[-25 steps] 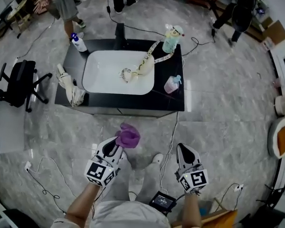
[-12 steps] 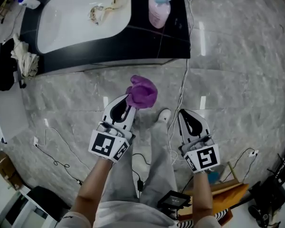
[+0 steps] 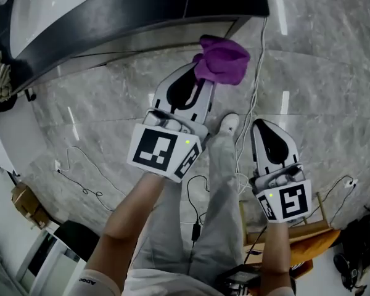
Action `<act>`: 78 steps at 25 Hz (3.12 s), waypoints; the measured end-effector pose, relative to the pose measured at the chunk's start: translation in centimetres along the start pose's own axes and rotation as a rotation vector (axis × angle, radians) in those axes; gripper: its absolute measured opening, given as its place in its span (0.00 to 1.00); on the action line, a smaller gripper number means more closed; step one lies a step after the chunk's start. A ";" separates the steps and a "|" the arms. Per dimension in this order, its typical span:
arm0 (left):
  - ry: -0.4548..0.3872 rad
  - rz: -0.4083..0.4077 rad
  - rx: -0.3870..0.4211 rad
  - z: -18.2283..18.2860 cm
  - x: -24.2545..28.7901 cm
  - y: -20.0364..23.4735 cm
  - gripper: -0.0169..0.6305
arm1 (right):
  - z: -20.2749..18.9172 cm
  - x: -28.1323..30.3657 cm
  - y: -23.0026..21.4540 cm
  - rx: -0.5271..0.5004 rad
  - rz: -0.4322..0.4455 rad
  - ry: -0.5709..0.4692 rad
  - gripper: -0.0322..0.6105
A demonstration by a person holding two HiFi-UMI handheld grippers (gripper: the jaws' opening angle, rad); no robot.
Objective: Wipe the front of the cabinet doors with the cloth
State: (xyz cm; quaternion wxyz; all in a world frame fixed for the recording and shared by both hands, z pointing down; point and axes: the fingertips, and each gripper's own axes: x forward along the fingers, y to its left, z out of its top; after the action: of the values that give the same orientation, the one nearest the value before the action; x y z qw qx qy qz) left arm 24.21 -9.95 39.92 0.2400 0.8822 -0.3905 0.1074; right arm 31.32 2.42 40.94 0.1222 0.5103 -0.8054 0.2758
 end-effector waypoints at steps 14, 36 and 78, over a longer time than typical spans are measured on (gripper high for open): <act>-0.053 -0.006 -0.115 1.1 4.1 3.7 0.12 | -2.0 2.7 -0.5 0.016 -0.002 0.043 0.10; -0.118 0.232 -0.151 2.0 -9.0 23.5 0.12 | -2.0 12.7 12.5 -0.087 0.127 0.099 0.10; 0.109 0.159 -0.113 -8.2 8.3 6.1 0.12 | -5.8 2.0 -1.8 0.043 0.040 0.101 0.10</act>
State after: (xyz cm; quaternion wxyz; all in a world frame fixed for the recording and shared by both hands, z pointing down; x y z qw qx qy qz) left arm 25.26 -14.67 52.22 0.3008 0.8264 -0.4513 0.1516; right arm 31.54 3.64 47.26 0.1461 0.4820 -0.8021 0.3208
